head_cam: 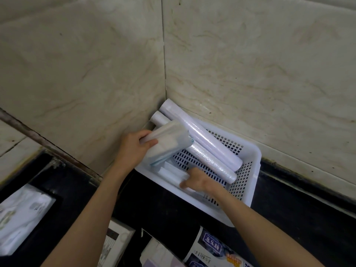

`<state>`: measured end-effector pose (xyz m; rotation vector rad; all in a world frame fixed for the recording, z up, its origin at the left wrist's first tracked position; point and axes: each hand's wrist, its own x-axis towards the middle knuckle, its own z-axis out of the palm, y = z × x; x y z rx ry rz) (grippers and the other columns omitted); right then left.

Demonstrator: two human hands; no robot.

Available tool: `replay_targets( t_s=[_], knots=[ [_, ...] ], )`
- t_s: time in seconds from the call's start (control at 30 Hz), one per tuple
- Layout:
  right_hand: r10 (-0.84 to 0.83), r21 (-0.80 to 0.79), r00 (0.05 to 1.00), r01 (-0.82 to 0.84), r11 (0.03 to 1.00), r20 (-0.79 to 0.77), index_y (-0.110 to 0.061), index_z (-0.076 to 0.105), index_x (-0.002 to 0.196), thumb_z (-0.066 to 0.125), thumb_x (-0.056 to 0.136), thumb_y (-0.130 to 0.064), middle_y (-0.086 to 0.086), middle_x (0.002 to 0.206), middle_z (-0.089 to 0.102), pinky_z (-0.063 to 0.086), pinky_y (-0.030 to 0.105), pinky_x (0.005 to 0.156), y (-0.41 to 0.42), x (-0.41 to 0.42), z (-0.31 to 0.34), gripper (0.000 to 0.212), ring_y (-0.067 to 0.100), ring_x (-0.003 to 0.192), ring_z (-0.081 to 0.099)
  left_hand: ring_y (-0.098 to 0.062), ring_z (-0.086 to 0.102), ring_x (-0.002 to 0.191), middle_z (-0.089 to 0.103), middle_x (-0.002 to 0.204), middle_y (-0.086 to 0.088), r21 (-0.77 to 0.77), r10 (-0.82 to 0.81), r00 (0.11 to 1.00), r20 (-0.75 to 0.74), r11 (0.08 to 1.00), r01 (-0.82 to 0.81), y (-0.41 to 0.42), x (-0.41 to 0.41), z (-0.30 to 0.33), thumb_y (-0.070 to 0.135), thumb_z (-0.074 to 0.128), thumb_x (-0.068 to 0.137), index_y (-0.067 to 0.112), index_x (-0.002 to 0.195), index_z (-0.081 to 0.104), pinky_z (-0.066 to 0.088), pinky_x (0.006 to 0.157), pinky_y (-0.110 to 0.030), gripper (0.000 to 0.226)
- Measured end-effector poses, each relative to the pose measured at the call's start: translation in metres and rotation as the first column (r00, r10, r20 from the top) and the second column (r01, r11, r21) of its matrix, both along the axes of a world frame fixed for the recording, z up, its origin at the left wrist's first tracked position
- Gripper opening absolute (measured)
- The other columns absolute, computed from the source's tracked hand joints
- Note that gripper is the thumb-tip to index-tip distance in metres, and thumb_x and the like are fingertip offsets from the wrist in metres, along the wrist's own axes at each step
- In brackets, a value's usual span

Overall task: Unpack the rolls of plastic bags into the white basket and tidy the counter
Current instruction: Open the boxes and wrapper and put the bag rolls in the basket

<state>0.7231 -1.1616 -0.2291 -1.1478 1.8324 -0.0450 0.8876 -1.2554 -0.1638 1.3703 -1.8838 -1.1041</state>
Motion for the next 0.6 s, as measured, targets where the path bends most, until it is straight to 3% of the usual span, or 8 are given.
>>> replay_targets(
  t_s=[0.17, 0.23, 0.3, 0.4, 0.5, 0.6],
  knots=[
    [0.070, -0.077, 0.997, -0.071, 0.994, -0.023, -0.002, 0.056, 0.110, 0.057, 0.085, -0.012, 0.013, 0.112, 0.062, 0.046, 0.028, 0.079, 0.004, -0.006, 0.019, 0.027, 0.027, 0.103, 0.060, -0.004, 0.055, 0.066, 0.063, 0.076, 0.004, -0.118, 0.023, 0.997, 0.077, 0.993, -0.014, -0.002, 0.001, 0.001, 0.014, 0.067, 0.080, 0.012, 0.092, 0.068, 0.040, 0.055, -0.005, 0.013],
    [0.088, -0.136, 0.996, -0.092, 0.986, -0.031, -0.005, 0.058, 0.104, 0.055, 0.086, -0.008, 0.005, 0.097, 0.060, 0.046, 0.020, 0.066, 0.009, -0.018, 0.036, 0.019, 0.023, 0.090, 0.062, -0.014, 0.056, 0.067, 0.065, 0.078, 0.002, -0.245, 0.043, 0.992, 0.115, 0.969, -0.014, -0.001, 0.000, 0.004, 0.013, 0.067, 0.079, 0.010, 0.093, 0.068, 0.036, 0.056, -0.014, 0.014],
    [0.073, -0.183, 0.996, -0.081, 0.980, -0.049, -0.016, 0.055, 0.104, 0.054, 0.087, -0.008, -0.004, 0.086, 0.055, 0.037, 0.015, 0.055, 0.017, -0.034, 0.054, 0.019, 0.011, 0.073, 0.055, -0.023, 0.058, 0.072, 0.068, 0.079, -0.004, -0.407, 0.031, 0.983, 0.182, 0.912, 0.046, 0.001, -0.004, 0.004, 0.008, 0.066, 0.079, 0.009, 0.091, 0.067, 0.038, 0.065, -0.025, 0.012],
    [0.008, -0.216, 0.988, -0.042, 0.976, -0.155, -0.020, 0.050, 0.090, 0.051, 0.088, -0.009, -0.006, 0.075, 0.051, 0.031, 0.016, 0.050, 0.031, -0.060, 0.074, 0.011, 0.005, 0.062, 0.048, -0.028, 0.054, 0.080, 0.069, 0.082, -0.006, -0.523, 0.086, 0.951, 0.296, 0.848, 0.086, 0.011, -0.013, -0.003, 0.006, 0.064, 0.078, 0.010, 0.088, 0.066, 0.032, 0.074, -0.032, 0.011],
    [-0.094, -0.268, 0.969, 0.030, 0.963, -0.229, -0.015, 0.051, 0.084, 0.050, 0.085, -0.007, 0.000, 0.073, 0.052, 0.032, 0.022, 0.048, 0.045, -0.080, 0.087, 0.008, 0.014, 0.063, 0.048, -0.029, 0.055, 0.083, 0.069, 0.083, -0.011, -0.540, 0.146, 0.925, 0.352, 0.839, 0.073, 0.026, -0.016, -0.011, 0.002, 0.063, 0.077, 0.007, 0.089, 0.064, 0.032, 0.076, -0.036, 0.013],
    [-0.293, -0.441, 0.928, 0.170, 0.881, -0.229, -0.009, 0.056, 0.084, 0.053, 0.083, -0.009, 0.005, 0.072, 0.053, 0.031, 0.029, 0.049, 0.056, -0.094, 0.096, 0.003, 0.023, 0.065, 0.049, -0.032, 0.056, 0.085, 0.068, 0.087, -0.014, -0.566, 0.201, 0.922, 0.331, 0.824, 0.024, 0.032, -0.015, -0.010, -0.003, 0.060, 0.075, 0.005, 0.090, 0.063, 0.037, 0.077, -0.041, 0.017]
  ],
)
